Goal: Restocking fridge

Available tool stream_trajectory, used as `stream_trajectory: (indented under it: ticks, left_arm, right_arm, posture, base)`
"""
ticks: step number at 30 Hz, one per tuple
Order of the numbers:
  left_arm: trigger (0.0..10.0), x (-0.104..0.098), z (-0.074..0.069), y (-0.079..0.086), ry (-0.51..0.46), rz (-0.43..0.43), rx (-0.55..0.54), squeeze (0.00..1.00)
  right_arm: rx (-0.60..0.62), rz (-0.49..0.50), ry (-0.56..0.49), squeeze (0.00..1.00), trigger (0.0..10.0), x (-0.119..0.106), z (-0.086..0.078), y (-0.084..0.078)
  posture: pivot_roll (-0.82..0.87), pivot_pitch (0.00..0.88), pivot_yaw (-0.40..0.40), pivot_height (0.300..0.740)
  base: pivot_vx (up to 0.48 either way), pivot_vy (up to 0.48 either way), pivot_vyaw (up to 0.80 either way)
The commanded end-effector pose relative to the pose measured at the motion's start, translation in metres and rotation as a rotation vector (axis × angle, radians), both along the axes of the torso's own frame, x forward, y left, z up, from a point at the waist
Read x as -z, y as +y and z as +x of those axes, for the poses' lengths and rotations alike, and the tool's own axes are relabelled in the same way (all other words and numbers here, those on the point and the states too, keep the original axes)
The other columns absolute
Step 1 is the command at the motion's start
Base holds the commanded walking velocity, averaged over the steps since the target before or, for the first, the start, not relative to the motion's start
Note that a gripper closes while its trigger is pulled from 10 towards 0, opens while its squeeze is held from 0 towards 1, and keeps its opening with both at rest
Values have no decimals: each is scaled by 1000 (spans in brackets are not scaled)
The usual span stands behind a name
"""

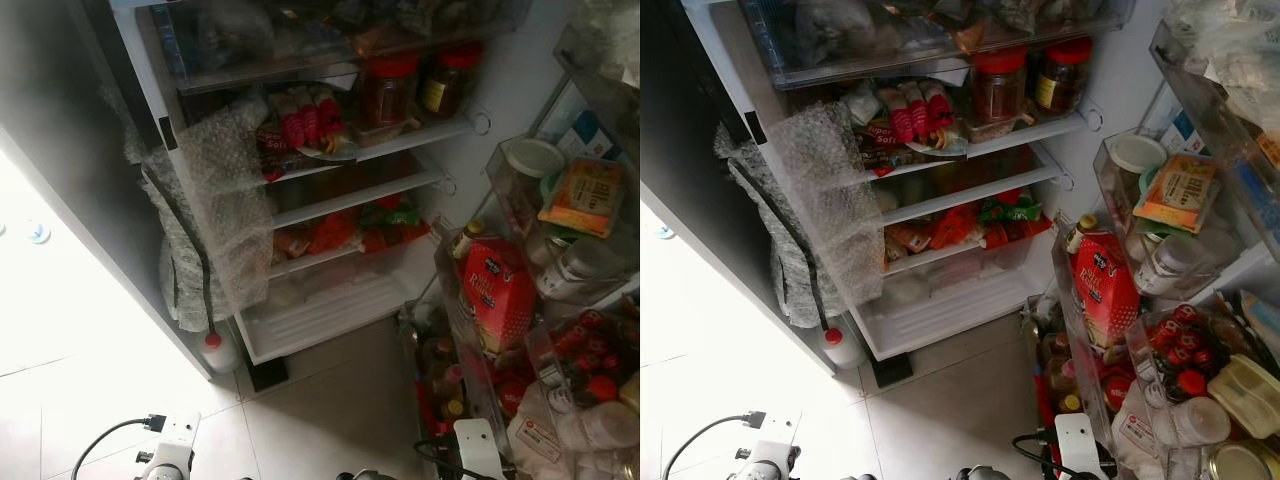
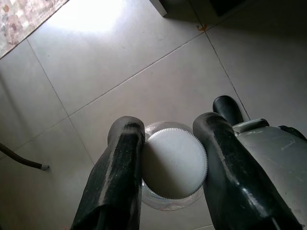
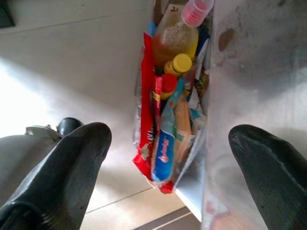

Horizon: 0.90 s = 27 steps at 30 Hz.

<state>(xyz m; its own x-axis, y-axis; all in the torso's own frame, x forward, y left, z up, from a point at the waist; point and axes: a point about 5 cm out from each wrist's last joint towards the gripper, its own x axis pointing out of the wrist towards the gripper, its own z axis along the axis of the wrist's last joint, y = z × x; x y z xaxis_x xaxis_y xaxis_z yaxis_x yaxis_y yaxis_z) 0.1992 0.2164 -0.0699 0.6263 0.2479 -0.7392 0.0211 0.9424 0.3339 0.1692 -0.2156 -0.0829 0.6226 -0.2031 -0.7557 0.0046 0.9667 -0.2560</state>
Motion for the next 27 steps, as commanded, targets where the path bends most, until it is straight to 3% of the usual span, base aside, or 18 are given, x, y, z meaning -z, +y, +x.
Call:
stream_trajectory:
  ticks: [1,18,27]
  left_arm:
    - [10000,4,-8,2,31,-5,-13,0]
    - [10000,4,-8,2,31,-6,-12,0]
    - [10000,4,-8,2,30,-8,-10,0]
  right_arm:
    - [11,-21,42,0,10000,4,-11,-6]
    - [-5,-47,66,0,10000,5,-15,-9]
    - [-1,-96,86,0,10000,5,-22,-23]
  posture:
    - [-130,170,-28,740]
    - [-127,174,-29,740]
    - [-129,175,-31,740]
  base:
    - [0,0,0]
    - [0,0,0]
    - [0,0,0]
